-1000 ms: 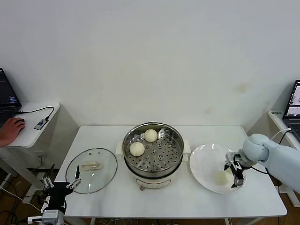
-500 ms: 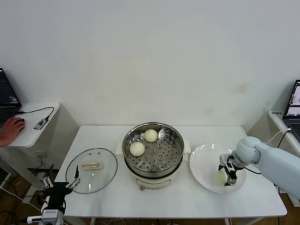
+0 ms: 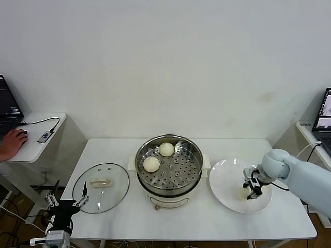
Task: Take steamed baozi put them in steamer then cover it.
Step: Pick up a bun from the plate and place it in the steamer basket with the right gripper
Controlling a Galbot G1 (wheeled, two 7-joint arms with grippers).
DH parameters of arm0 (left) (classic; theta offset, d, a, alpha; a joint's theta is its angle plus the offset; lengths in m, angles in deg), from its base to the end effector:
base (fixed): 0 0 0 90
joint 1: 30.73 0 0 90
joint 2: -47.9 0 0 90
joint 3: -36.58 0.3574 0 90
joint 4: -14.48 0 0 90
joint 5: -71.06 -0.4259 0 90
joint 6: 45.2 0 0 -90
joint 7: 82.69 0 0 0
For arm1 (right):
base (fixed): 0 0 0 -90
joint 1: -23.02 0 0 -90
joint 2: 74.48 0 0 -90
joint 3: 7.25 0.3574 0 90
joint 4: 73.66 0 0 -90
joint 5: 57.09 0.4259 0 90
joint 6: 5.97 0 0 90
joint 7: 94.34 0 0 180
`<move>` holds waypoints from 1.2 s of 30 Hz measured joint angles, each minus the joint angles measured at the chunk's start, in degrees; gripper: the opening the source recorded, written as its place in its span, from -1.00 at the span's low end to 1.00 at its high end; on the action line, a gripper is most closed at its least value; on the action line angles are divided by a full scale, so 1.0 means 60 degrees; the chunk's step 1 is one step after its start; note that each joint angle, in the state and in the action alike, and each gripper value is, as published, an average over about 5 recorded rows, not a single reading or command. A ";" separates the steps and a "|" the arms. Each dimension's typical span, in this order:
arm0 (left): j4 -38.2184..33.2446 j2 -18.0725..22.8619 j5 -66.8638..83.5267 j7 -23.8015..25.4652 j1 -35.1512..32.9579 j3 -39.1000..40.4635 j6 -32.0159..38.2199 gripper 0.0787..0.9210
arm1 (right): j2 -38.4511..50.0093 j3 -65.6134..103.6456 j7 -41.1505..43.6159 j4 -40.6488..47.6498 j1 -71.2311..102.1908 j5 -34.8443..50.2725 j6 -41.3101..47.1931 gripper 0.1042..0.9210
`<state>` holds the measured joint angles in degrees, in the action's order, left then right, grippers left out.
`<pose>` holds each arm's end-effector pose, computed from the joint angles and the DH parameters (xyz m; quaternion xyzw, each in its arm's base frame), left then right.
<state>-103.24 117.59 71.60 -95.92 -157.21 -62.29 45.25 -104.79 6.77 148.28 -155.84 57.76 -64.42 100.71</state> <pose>0.2227 0.1098 -0.3254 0.0838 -0.9775 -0.1900 0.0360 0.5209 -0.1520 -0.2368 0.4943 -0.5214 0.5410 0.4371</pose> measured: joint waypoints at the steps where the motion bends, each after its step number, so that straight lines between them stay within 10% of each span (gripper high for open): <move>1: -0.0009 -0.0011 0.0006 0.0002 0.0006 0.0002 -0.0001 0.77 | 0.0034 -0.0078 0.0031 -0.0044 -0.0180 0.0075 0.0011 -0.05; 36: -0.0047 -0.0021 0.0302 0.0021 0.0127 -0.0094 -0.0033 0.77 | -0.4463 -0.4463 -0.0534 -0.0317 -0.6563 0.3561 -0.1968 0.08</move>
<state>-103.52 117.46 73.41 -95.79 -156.45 -62.86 45.05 -131.56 -20.01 145.08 -157.74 18.39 -43.06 88.90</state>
